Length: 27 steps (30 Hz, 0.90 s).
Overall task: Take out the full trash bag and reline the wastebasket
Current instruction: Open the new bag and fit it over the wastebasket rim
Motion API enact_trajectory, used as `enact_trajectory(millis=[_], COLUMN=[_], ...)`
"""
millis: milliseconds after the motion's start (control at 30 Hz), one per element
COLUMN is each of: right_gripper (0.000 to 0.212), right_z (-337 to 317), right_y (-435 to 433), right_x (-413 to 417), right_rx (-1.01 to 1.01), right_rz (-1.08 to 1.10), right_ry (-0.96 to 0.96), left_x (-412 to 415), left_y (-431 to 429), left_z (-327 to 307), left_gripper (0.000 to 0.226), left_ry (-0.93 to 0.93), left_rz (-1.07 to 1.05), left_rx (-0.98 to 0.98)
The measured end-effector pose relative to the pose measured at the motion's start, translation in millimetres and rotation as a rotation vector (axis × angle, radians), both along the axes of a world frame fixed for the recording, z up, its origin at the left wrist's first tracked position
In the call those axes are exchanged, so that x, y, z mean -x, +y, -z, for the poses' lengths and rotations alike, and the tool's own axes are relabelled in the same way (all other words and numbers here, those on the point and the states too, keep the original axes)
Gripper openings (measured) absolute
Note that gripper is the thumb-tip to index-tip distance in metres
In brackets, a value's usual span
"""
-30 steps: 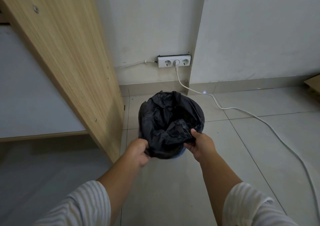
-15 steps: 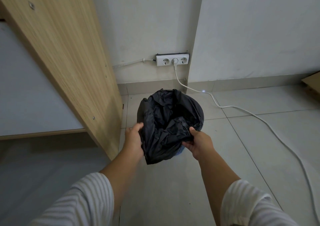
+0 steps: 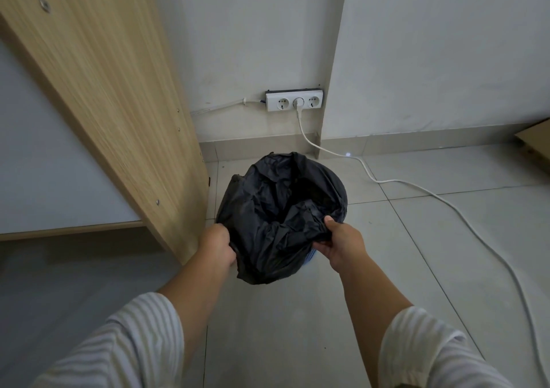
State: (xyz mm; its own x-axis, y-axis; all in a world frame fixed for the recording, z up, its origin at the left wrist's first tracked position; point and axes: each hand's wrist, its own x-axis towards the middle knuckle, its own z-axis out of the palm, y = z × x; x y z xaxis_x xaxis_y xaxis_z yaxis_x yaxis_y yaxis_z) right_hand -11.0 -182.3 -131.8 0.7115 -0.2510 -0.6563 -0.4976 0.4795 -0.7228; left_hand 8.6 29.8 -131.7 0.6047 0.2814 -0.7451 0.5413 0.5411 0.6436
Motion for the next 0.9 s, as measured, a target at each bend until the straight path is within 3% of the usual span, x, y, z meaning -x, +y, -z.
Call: enact_trajectory(millis=[100,200,267,333,533,767,900], right_gripper=[0.032,0.033,0.035,0.036,0.03,0.023,0.027], right_z=[-0.3,-1.2,-0.8,-0.1,-0.8,2.2,0.4], right_y=[1.1,1.6,1.1,1.3,4.0,6.5,8.4], right_x=[-0.5,-0.5,-0.4,-0.5,-1.1,-3.8,-2.4], right_rx=[0.006,0.018,0.02,0.016,0.047,0.278,0.285], right_rz=[0.005,0.023,0.034,0.042,0.035,-0.04,-0.025], right_ry=[-0.001,0.006,0.008,0.01,0.023,0.035,0.032], left_x=[1.3,3.3,6.9,9.8,19.6,18.9,25.0], left_y=[1.0,-0.5,-0.1,1.6,-8.0,-33.9,-37.4], left_z=[-3.1,-6.0,-2.6,5.1,11.6,6.7,4.2], left_gripper=[0.044,0.08,0.066,0.044,0.029,0.035,0.039], left_ry=[-0.049,-0.077,-0.065,-0.068,0.047,0.004,-0.017], left_rz=[-0.039,0.192,0.243,0.165,0.307,0.39,0.252], left_rx=[0.03,0.053,0.045,0.061,-0.023,-0.153,-0.069])
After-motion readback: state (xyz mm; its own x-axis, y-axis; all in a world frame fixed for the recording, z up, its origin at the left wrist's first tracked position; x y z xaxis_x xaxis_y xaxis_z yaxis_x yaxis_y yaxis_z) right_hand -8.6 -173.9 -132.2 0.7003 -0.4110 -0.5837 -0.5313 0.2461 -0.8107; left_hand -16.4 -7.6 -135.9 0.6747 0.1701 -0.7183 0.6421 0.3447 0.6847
